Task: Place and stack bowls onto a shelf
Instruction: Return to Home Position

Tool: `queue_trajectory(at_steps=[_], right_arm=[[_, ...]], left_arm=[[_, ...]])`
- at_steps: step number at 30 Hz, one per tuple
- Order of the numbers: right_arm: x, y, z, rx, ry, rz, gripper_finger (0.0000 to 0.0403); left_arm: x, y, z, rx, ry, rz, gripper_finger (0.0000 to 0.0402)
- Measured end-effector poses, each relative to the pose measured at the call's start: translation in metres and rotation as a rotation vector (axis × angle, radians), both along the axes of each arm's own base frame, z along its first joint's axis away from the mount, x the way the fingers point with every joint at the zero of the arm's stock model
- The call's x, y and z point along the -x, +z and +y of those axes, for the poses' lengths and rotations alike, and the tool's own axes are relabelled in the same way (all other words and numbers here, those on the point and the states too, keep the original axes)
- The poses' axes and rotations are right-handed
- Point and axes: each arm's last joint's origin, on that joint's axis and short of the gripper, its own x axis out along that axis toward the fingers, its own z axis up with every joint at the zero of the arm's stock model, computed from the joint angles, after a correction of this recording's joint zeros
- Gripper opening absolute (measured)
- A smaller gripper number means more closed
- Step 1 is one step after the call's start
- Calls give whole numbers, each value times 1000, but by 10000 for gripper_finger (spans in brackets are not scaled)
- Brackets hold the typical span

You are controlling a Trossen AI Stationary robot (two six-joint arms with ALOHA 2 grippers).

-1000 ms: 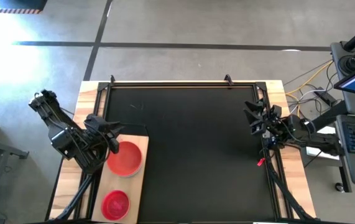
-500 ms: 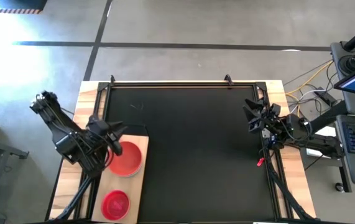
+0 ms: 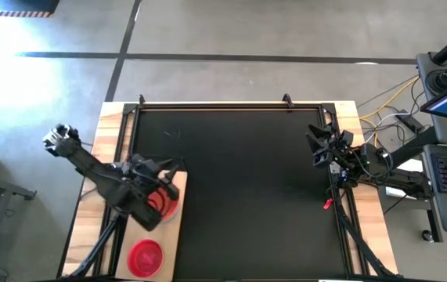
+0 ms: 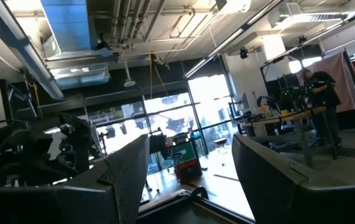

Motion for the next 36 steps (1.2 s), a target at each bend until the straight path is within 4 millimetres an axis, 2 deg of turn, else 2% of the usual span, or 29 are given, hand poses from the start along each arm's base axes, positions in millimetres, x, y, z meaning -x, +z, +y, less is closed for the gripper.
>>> queue_trajectory(at_steps=[6,11,14,18,21,25,32,36], right_arm=[[0,0,0,0,0,0,219],[0,0,0,0,0,0,219],[0,0,0,0,0,0,219],[0,0,0,0,0,1,219],[0,0,0,0,0,1,219],[0,0,0,-1,0,4,219],[0,0,0,-2,0,6,219],[0,0,0,-2,0,7,219]], left_arm=[[-32,-18,13,-82,54,174,121],[-51,-22,29,-91,51,277,121],[-56,-17,38,-76,-43,275,121],[-56,-15,57,-105,-261,171,121],[-47,-23,71,-186,-385,19,121],[-19,-44,81,-283,-339,-4,121],[35,-84,96,-166,-296,-122,121],[57,-103,102,-118,-274,-220,121]])
